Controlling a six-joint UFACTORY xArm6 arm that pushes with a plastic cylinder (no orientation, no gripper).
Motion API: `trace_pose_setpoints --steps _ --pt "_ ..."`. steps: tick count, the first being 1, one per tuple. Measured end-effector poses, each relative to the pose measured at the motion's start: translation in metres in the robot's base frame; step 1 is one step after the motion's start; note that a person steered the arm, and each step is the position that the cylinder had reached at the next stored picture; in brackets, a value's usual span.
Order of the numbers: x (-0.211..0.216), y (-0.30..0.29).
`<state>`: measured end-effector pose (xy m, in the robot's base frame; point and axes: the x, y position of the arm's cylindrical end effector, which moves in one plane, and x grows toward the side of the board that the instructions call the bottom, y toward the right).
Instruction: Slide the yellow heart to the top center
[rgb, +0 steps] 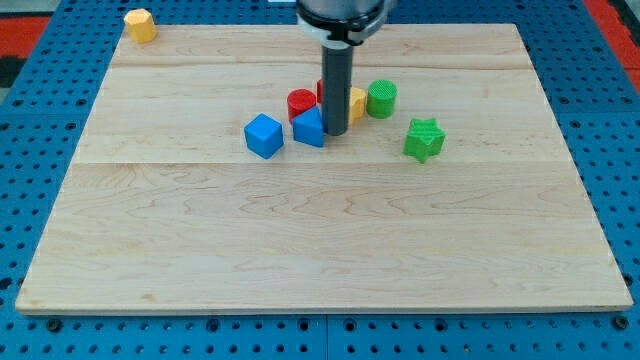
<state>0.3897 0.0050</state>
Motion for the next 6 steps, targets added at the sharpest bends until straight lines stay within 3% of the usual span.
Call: trace_pose_setpoints --steps 3,6 --pt "-0.002 0.033" --pt "-0.004 0.013"
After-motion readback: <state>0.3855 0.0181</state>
